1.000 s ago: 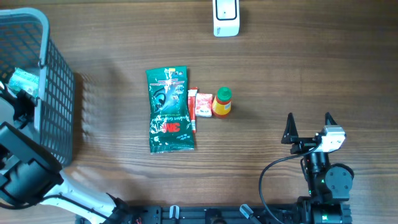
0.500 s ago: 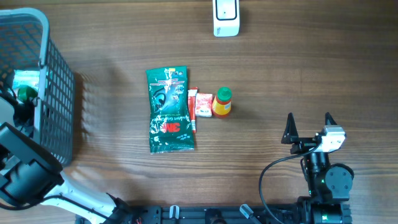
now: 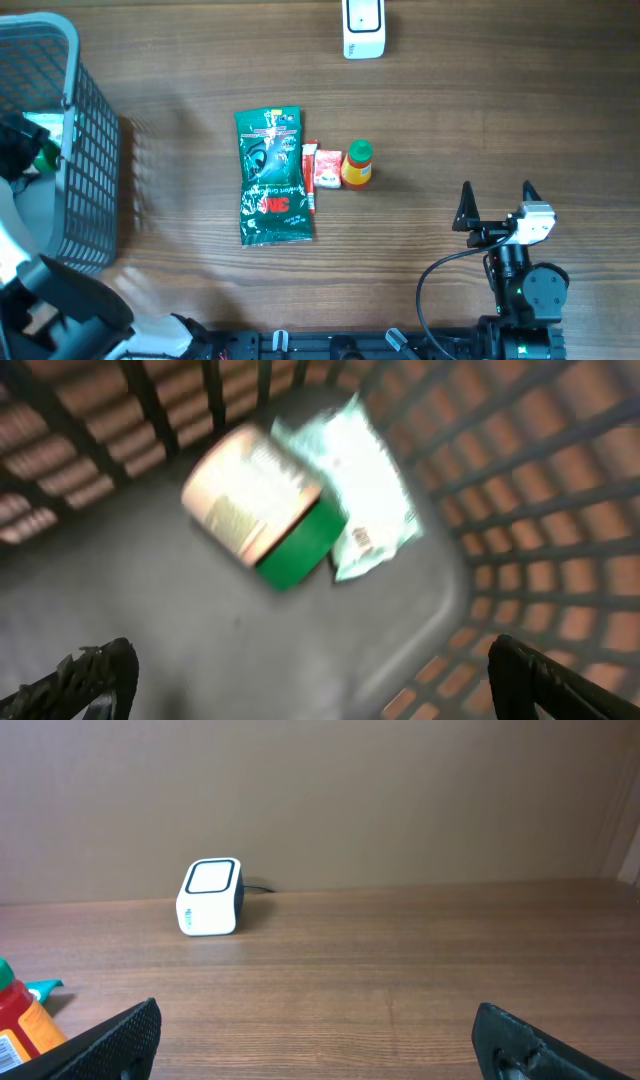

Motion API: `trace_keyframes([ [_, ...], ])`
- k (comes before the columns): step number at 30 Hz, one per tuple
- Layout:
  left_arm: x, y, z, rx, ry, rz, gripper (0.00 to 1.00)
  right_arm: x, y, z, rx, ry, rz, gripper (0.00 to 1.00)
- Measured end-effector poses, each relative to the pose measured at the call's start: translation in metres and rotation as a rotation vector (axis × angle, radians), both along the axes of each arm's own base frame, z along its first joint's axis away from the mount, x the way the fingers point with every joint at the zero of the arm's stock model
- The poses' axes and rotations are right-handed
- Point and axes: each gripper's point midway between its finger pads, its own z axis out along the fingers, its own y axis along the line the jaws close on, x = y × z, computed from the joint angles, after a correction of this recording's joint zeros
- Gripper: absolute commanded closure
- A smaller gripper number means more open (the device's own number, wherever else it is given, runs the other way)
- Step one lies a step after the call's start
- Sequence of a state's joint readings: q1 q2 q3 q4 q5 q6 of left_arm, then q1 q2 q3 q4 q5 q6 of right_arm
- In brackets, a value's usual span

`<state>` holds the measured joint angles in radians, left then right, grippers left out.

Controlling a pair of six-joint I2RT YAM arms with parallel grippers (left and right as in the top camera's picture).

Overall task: Scan the item barcode
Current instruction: 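Grasp the green-lidded Knorr jar in the basket with left gripper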

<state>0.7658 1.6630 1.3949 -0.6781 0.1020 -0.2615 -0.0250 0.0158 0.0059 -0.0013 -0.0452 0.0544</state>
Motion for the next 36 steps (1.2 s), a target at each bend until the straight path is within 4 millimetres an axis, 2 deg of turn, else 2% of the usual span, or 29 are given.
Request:
trace_keyframes([
  [4,-0.003,0.009,0.003,0.048,0.014,0.025,0.0,0.0,0.0,0.0,0.0,0.0,0.0,0.0],
  [8,0.0,0.025,0.0,0.154,0.068,-0.035,0.0,0.0,0.0,0.0,0.0,0.0,0.0,0.0],
  [16,0.007,0.038,-0.039,0.248,0.219,-0.235,0.0,0.0,0.0,0.0,0.0,0.0,0.0,0.0],
  [20,0.015,0.047,-0.053,0.275,0.231,-0.266,0.0,0.0,0.0,0.0,0.0,0.0,0.0,0.0],
  [27,0.026,0.057,-0.067,0.3,0.225,-0.277,0.0,0.0,0.0,0.0,0.0,0.0,0.0,0.0],
  [36,0.025,0.055,-0.112,0.227,0.277,-0.296,0.0,0.0,0.0,0.0,0.0,0.0,0.0,0.0],
])
